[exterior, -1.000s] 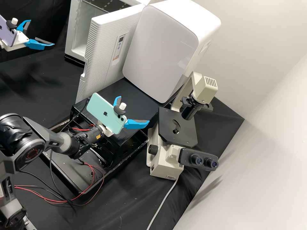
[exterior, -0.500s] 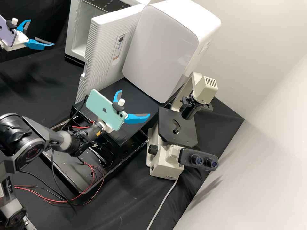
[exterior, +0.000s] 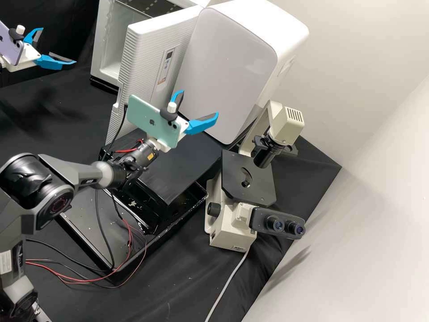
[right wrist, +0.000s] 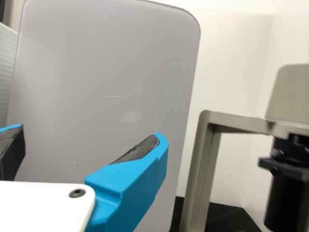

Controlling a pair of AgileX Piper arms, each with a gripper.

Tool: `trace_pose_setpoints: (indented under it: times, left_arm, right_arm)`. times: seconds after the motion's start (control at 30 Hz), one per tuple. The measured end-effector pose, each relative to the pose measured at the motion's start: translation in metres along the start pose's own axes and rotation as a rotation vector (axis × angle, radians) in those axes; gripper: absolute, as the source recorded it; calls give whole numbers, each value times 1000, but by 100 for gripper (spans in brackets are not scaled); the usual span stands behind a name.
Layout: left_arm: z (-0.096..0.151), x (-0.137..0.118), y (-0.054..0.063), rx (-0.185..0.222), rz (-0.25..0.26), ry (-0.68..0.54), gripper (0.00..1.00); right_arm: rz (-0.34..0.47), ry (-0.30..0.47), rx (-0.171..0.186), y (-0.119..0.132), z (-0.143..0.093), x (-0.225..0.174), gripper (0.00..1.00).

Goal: Close the incubator door

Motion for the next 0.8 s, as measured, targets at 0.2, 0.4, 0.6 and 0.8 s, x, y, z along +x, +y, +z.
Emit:
trace_pose_setpoints:
  times: [0.2, 0.4, 0.6, 0.8]
  left_arm:
    - [0, 0, 0, 0, 0, 0, 100]
    - [0, 0, 0, 0, 0, 0, 100]
    - [0, 0, 0, 0, 0, 0, 100]
    - [0, 0, 0, 0, 0, 0, 100]
  right_arm:
    - [7, 52, -19, -2, -15, 22, 0]
    - [-20, 86, -38, -7, -33, 37, 0]
    - [-31, 124, -35, -12, -50, 44, 0]
    - [-45, 167, -36, -14, -69, 49, 0]
